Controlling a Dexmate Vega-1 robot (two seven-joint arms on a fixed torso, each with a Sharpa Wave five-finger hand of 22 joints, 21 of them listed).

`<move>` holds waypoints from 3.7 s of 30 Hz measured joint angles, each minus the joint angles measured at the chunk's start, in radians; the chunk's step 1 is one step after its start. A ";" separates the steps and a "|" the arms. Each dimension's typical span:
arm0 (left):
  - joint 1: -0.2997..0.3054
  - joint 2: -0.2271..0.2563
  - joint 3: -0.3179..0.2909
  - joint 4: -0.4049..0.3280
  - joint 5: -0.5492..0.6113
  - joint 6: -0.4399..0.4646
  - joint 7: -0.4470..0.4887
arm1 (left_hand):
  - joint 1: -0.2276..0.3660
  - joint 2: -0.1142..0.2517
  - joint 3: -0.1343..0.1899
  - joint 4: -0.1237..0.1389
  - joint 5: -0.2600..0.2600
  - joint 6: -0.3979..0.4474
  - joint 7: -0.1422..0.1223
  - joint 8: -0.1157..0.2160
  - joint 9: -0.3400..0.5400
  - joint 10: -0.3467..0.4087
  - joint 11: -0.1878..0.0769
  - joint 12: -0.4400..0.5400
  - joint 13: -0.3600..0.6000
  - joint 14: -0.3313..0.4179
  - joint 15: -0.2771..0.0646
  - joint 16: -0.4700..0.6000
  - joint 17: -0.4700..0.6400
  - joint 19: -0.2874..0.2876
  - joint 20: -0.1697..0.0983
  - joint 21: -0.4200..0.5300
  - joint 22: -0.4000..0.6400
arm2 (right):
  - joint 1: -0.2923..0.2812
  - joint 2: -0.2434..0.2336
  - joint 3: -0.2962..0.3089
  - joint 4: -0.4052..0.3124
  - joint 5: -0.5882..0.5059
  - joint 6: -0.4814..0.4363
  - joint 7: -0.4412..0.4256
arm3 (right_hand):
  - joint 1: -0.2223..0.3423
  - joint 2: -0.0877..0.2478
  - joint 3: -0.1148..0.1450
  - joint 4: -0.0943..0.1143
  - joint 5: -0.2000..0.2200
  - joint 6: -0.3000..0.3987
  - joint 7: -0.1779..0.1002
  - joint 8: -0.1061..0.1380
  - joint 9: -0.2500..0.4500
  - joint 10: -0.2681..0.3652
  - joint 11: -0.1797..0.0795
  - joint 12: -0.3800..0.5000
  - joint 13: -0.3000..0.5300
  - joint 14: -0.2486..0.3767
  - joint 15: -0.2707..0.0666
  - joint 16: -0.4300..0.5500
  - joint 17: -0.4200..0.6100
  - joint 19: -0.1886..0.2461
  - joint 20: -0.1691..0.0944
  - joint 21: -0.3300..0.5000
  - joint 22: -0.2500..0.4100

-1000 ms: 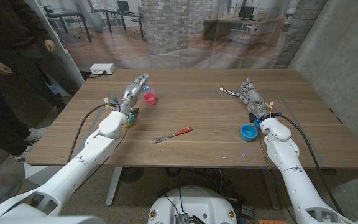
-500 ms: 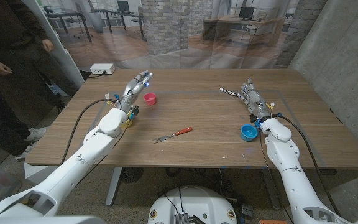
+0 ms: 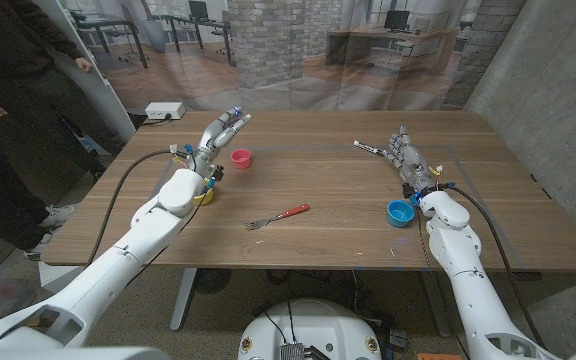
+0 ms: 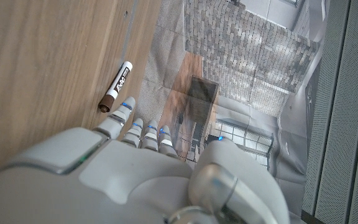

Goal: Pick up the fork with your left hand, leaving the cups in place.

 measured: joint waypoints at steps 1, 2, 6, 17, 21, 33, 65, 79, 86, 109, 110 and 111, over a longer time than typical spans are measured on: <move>-0.001 0.001 0.000 -0.002 0.004 0.001 0.000 | 0.005 -0.005 -0.001 -0.006 0.005 0.000 0.000 0.000 0.000 0.001 -0.001 0.000 0.000 0.004 -0.003 0.000 0.000 0.000 0.000 0.000 0.000 | 0.000 0.000 0.001 -0.001 0.000 0.000 0.000 | 0.000 0.000 0.000 0.000 0.000 0.000 0.000 0.000 0.000 0.000 0.000 0.000 0.000 0.000 0.000 0.000 0.000 0.000 0.000 0.000 0.000; -0.002 0.003 0.000 -0.006 0.014 0.004 0.001 | 0.006 -0.006 0.000 -0.008 0.006 0.000 0.000 0.000 0.000 0.001 -0.001 0.000 0.000 0.005 -0.005 0.000 0.000 0.000 0.000 0.000 0.000 | -0.001 0.001 0.002 -0.001 -0.001 0.001 -0.001 | 0.000 0.000 0.000 0.000 0.000 0.000 0.000 0.000 0.000 0.000 0.000 0.000 0.000 0.000 0.000 0.000 0.000 0.000 0.000 0.000 0.000; -0.005 0.007 -0.001 -0.017 0.038 0.012 0.003 | 0.015 -0.015 0.000 -0.016 0.006 0.007 0.000 0.000 0.000 0.001 -0.001 0.000 0.000 0.005 -0.005 0.000 0.000 0.005 -0.005 -0.004 0.000 | -0.001 0.003 0.003 -0.003 -0.002 0.002 -0.002 | 0.000 0.000 0.000 0.000 0.000 0.004 0.004 0.000 0.000 0.000 0.000 0.000 0.000 0.000 0.000 0.000 -0.005 0.000 0.000 0.000 0.000; -0.019 0.018 -0.001 -0.060 0.108 0.054 0.007 | 0.039 -0.028 -0.003 -0.036 0.017 0.018 0.000 0.008 0.000 0.014 -0.010 0.000 0.002 0.021 -0.009 0.000 0.005 0.011 0.000 -0.008 0.000 | 0.003 0.008 0.008 0.009 -0.003 0.015 -0.005 | 0.008 0.000 0.000 0.000 0.000 0.003 0.004 -0.004 0.000 0.005 0.005 0.000 0.000 0.000 0.000 0.000 -0.005 0.000 0.000 0.000 0.000; -0.024 0.021 0.001 -0.072 0.126 0.064 0.006 | 0.042 -0.031 -0.006 -0.038 0.017 0.021 0.004 0.008 0.000 0.023 -0.009 0.000 0.005 0.024 -0.012 0.000 0.005 0.011 0.000 -0.008 0.000 | 0.007 0.008 0.009 0.018 -0.002 0.020 -0.005 | 0.008 0.000 0.000 0.000 0.000 0.003 0.004 -0.006 0.000 0.005 0.005 0.000 0.000 0.000 0.000 0.000 -0.005 0.000 0.000 0.000 0.000; -0.052 0.039 0.015 -0.096 0.158 0.085 -0.042 | 0.060 -0.049 -0.011 -0.052 0.028 0.036 0.007 0.008 0.005 0.031 -0.008 0.000 0.005 0.034 -0.012 0.007 0.009 0.007 0.004 -0.011 0.005 | 0.016 0.009 0.013 0.039 0.004 0.037 -0.008 | 0.008 0.000 -0.004 -0.004 0.000 0.007 0.007 -0.011 0.000 0.005 0.005 0.000 0.000 0.000 0.000 0.000 -0.005 0.000 0.000 0.000 0.000; -0.123 0.106 0.059 -0.160 0.203 0.108 -0.235 | 0.062 -0.073 -0.034 -0.061 0.050 0.050 0.014 0.008 0.005 0.041 -0.005 0.000 0.014 0.034 -0.012 0.007 0.019 0.000 0.018 -0.026 0.005 | 0.008 0.013 0.018 0.049 0.016 0.070 -0.022 | 0.008 0.000 -0.004 -0.004 0.000 0.012 0.002 -0.015 0.000 0.005 0.005 -0.008 0.000 0.000 0.000 0.000 -0.002 0.000 0.000 0.000 0.000; -0.156 0.140 0.078 -0.198 0.213 0.112 -0.322 | 0.063 -0.081 -0.043 -0.061 0.065 0.050 0.014 0.008 0.005 0.041 -0.005 0.000 0.018 0.034 -0.012 0.007 0.023 0.000 0.018 -0.027 0.005 | -0.003 0.015 0.020 0.041 0.023 0.081 -0.028 | 0.008 0.000 -0.004 -0.004 0.000 0.018 0.007 -0.022 0.000 0.018 0.011 -0.008 0.000 0.000 0.000 0.000 -0.002 0.000 0.000 0.000 0.000; -0.168 0.155 0.085 -0.219 0.219 0.115 -0.357 | 0.063 -0.081 -0.051 -0.059 0.066 0.055 0.012 0.008 0.004 0.040 -0.005 0.000 0.018 0.034 -0.012 0.007 0.023 0.000 0.018 -0.034 0.005 | -0.006 0.017 0.021 0.039 0.026 0.087 -0.029 | 0.008 0.000 -0.005 -0.005 0.000 0.018 0.007 -0.022 0.000 0.018 0.011 -0.008 0.000 0.000 0.000 0.000 -0.002 0.000 0.000 0.000 0.000; -0.209 0.201 0.101 -0.294 0.250 0.148 -0.474 | 0.063 -0.081 -0.060 -0.049 0.087 0.084 0.020 0.008 0.005 0.073 -0.001 0.011 0.023 0.045 -0.012 0.015 0.037 0.000 0.018 -0.034 0.010 | -0.020 0.024 0.023 0.032 0.036 0.106 -0.034 | 0.008 0.000 -0.008 -0.008 0.000 0.018 0.007 -0.030 0.005 0.022 0.014 -0.008 0.000 0.000 0.000 0.000 -0.002 0.000 0.000 0.000 0.000; -0.210 0.202 0.101 -0.295 0.250 0.148 -0.474 | 0.063 -0.081 -0.062 -0.047 0.087 0.084 0.020 0.008 0.007 0.073 -0.001 0.011 0.023 0.045 -0.012 0.015 0.037 0.000 0.018 -0.034 0.010 | -0.020 0.025 0.023 0.034 0.037 0.108 -0.034 | 0.008 0.000 -0.008 -0.008 0.000 0.018 0.007 -0.030 0.005 0.022 0.014 -0.008 0.000 0.000 0.000 0.000 -0.002 0.000 0.000 0.000 0.000; -0.213 0.206 0.102 -0.301 0.254 0.156 -0.491 | 0.063 -0.081 -0.063 -0.046 0.088 0.084 0.020 0.008 0.009 0.073 -0.001 0.011 0.023 0.045 -0.012 0.015 0.037 0.000 0.018 -0.034 0.010 | -0.020 0.025 0.023 0.034 0.037 0.108 -0.034 | 0.008 0.000 -0.008 -0.008 0.000 0.018 0.007 -0.030 0.005 0.022 0.014 -0.008 0.000 0.000 0.000 0.000 -0.002 0.000 0.000 0.000 0.000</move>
